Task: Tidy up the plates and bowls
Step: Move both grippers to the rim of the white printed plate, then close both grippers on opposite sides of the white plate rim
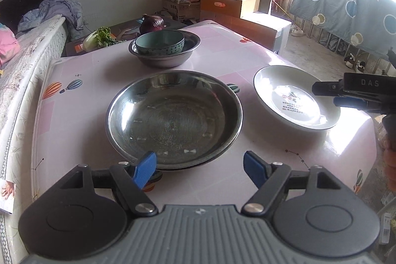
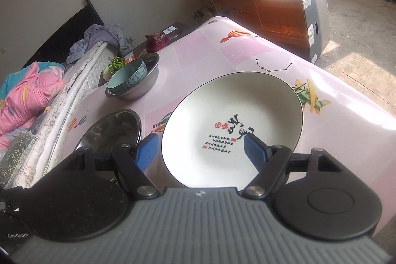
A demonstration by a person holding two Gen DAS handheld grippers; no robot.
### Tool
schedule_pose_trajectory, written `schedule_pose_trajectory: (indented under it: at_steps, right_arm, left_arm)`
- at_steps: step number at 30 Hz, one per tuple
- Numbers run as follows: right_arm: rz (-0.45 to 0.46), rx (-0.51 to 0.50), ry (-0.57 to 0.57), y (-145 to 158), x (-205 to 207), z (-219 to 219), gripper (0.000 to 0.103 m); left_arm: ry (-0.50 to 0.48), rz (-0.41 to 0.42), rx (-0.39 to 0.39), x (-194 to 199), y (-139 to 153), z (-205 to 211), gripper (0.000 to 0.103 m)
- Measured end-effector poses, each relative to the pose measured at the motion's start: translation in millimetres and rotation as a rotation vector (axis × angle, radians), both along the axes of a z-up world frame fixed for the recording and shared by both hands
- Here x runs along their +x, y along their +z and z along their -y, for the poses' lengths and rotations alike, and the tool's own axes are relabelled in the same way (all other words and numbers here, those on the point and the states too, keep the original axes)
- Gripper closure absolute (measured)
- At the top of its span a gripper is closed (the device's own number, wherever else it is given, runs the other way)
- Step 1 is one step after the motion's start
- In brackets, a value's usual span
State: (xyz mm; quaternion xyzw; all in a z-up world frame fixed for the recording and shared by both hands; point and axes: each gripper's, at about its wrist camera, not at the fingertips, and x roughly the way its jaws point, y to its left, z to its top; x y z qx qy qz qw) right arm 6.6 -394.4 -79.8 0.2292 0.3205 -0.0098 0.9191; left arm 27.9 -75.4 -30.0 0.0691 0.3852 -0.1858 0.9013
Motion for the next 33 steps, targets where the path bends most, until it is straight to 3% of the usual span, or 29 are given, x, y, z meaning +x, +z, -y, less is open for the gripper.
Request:
schedule_pose_trajectory:
  at_steps: [11, 15, 27, 33]
  right_arm:
    - [0.034, 0.008, -0.083, -13, -32, 82, 0.027]
    - [0.041, 0.024, -0.077, -16, -23, 110, 0.030]
    - [0.017, 0.029, 0.064, -39, 39, 142, 0.051]
    - [-0.013, 0.049, 0.129, -54, 68, 141, 0.066]
  left_arm:
    - [-0.072, 0.053, -0.074, 2, -7, 69, 0.025]
    - [-0.089, 0.078, -0.048, 13, -9, 96, 0.025]
    - [-0.060, -0.007, -0.094, 44, -27, 128, 0.042]
    - [-0.058, -0.054, -0.069, 54, -37, 134, 0.054]
